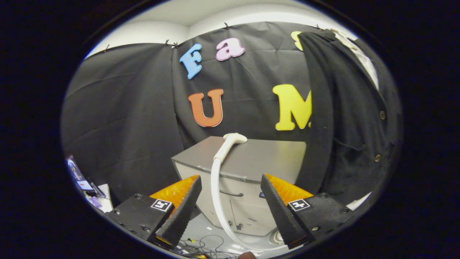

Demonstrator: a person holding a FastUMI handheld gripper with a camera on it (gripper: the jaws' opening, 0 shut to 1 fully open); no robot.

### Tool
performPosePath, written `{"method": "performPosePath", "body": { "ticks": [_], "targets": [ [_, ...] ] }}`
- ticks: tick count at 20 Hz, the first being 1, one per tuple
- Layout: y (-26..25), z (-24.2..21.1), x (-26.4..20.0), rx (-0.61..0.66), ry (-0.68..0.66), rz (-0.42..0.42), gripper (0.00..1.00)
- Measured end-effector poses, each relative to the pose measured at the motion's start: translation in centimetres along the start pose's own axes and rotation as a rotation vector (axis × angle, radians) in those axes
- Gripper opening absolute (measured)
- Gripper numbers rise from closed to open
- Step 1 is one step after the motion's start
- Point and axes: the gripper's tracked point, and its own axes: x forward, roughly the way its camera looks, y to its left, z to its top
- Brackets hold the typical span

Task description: Iron the clothes twice with a garment steamer, once on the left side and once on the right side.

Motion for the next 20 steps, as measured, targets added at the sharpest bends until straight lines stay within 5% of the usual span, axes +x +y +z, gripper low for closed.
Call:
{"method": "performPosePath", "body": {
  "ticks": [8,20],
  "targets": [
    [2.5,0.9,12.4,0.056,0.188,0.041,1.00],
    [1.9,1.8,25.8,0.095,0.359,-0.062,0.98]
  ]
}}
